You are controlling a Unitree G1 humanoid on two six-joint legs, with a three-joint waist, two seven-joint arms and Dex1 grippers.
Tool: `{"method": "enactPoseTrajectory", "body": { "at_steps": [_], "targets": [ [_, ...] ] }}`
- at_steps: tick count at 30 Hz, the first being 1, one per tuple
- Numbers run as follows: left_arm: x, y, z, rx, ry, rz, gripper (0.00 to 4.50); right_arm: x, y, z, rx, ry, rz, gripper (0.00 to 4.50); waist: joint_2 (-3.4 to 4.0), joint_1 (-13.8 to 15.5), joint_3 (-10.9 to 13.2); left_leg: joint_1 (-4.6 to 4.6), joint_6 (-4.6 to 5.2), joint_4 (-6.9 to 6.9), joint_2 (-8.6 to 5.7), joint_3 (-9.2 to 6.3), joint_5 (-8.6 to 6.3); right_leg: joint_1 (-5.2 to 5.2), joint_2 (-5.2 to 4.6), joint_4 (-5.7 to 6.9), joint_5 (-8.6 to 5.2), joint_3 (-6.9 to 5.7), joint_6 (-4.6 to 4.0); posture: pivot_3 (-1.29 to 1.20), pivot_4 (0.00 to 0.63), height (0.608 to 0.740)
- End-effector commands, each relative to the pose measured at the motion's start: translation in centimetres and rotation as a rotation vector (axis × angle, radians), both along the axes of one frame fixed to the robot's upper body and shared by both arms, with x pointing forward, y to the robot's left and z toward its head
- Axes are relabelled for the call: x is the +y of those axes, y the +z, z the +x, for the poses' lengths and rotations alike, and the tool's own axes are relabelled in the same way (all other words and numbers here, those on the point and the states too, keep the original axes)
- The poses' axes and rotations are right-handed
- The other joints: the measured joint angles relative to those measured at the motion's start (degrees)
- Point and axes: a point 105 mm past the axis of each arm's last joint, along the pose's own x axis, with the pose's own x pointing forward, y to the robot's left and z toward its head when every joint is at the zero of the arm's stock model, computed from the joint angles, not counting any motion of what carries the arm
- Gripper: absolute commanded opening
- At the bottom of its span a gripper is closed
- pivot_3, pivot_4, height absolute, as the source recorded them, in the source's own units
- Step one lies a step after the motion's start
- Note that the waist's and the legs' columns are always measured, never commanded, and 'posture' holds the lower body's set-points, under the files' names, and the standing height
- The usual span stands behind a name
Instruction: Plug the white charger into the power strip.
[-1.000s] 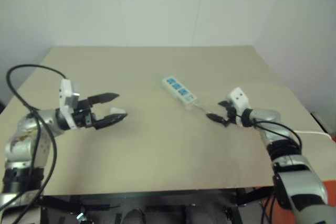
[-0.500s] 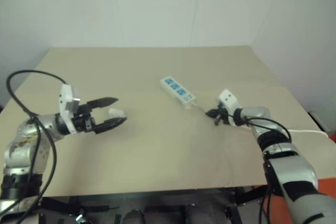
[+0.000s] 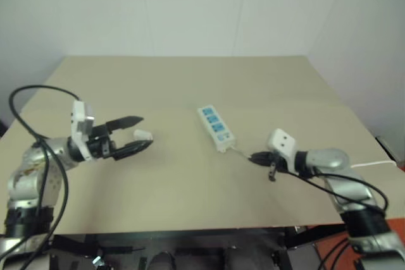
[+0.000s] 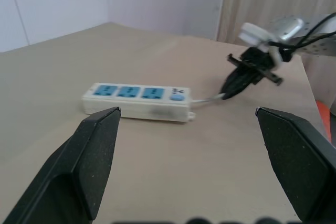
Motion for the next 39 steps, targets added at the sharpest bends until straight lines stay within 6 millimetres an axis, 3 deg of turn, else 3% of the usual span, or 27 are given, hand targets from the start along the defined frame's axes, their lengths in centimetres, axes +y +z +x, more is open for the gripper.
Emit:
{"method": "enactPoseTrajectory", "body": {
  "at_steps": [1,8,13,19,22,30,39],
  "targets": [
    [-0.3,1.1,0.3,-0.05,-0.027,-0.002,4.5,-0.7,0.5,-1.3,0.017,-0.029,0.015,0.35,-0.03,0.1,0.0,0.05,0.0,0.0,0.0,0.0,0.0,0.03,0.01,0.0,0.0,0.0,0.0,0.0,0.15,0.74],
    [-0.9,1.2,0.7,-0.051,-0.067,0.003,4.5,-1.5,-1.7,-1.9,0.034,-0.134,-0.005,2.68,-0.03,0.1,0.0,0.01,0.0,0.0,0.0,0.02,0.0,0.0,0.0,-0.04,-0.01,0.02,-0.03,0.0,0.15,0.74],
    [-0.6,1.3,0.8,-0.058,-0.047,0.011,4.5,0.5,1.1,-1.5,-0.107,-0.254,0.251,4.42,-0.04,0.1,0.0,0.0,0.0,-0.01,0.02,-0.02,0.0,-0.01,0.03,0.01,-0.01,0.01,-0.03,0.0,0.15,0.74],
    [-0.4,1.3,0.6,-0.061,-0.04,0.012,4.5,2.6,1.8,-1.5,-0.225,-0.386,0.383,4.47,-0.07,0.3,0.0,-0.01,0.0,0.0,0.02,-0.01,0.0,0.01,0.0,-0.05,-0.01,0.0,-0.03,0.0,0.15,0.74],
    [-0.3,1.4,0.7,-0.062,-0.034,0.012,4.5,4.6,1.6,-2.1,-0.203,-0.339,0.446,4.47,-0.07,0.3,0.0,-0.04,0.0,0.0,0.02,-0.01,0.0,-0.03,0.0,-0.04,-0.01,0.0,-0.03,0.0,0.15,0.74],
    [-0.5,1.5,0.7,-0.067,-0.028,0.01,4.5,5.9,1.3,-0.4,-0.236,-0.447,0.498,4.47,-0.06,0.3,0.0,-0.02,0.0,0.0,0.03,-0.02,0.0,-0.02,0.02,-0.02,0.0,-0.01,-0.05,0.0,0.15,0.74],
    [-0.5,1.5,0.8,-0.065,-0.025,0.009,4.5,6.5,-0.3,0.1,-0.181,-0.423,0.478,4.47,-0.07,0.3,0.0,-0.03,0.0,0.0,0.02,-0.02,0.0,-0.02,0.01,-0.03,0.0,-0.01,-0.05,0.0,0.15,0.74]
  ]
}}
